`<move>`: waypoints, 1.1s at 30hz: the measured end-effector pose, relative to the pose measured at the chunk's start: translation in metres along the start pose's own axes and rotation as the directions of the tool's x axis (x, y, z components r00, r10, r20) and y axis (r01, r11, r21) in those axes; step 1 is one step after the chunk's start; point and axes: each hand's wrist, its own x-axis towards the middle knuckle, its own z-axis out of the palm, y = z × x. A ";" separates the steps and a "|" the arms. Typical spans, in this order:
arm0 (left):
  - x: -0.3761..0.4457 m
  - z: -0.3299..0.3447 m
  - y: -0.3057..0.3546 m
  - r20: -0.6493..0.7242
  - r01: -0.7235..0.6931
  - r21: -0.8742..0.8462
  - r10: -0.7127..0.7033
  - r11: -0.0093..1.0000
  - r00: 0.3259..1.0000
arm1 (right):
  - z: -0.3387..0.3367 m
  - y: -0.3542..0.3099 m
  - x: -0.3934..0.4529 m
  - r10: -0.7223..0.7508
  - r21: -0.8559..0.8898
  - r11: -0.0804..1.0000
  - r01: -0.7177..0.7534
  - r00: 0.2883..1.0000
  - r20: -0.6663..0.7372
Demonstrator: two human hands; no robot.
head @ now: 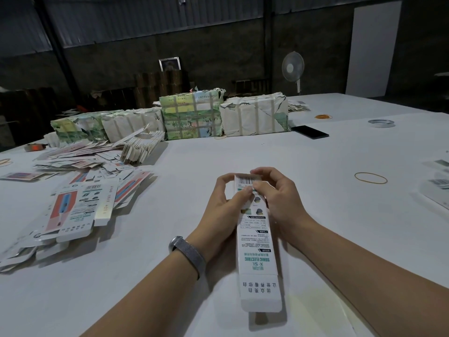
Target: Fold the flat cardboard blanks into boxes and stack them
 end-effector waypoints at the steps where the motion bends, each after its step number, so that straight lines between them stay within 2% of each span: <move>1: 0.000 0.000 0.000 0.004 -0.002 0.004 0.002 1.000 1.000 | 0.000 0.000 0.001 -0.001 -0.013 1.000 0.001 1.000 -0.009; 14: -0.004 0.003 0.006 0.102 -0.001 0.117 -0.011 0.993 0.995 | -0.002 0.000 0.003 0.015 -0.145 0.989 -0.032 0.993 -0.115; 21: -0.004 0.003 0.007 0.118 -0.016 0.160 -0.003 0.987 0.993 | -0.004 -0.001 0.005 0.128 -0.069 0.989 -0.133 0.989 -0.071; 33: -0.004 0.001 0.005 0.141 -0.001 0.221 -0.031 0.975 0.989 | -0.006 -0.004 0.007 0.133 -0.132 0.981 -0.143 0.988 -0.076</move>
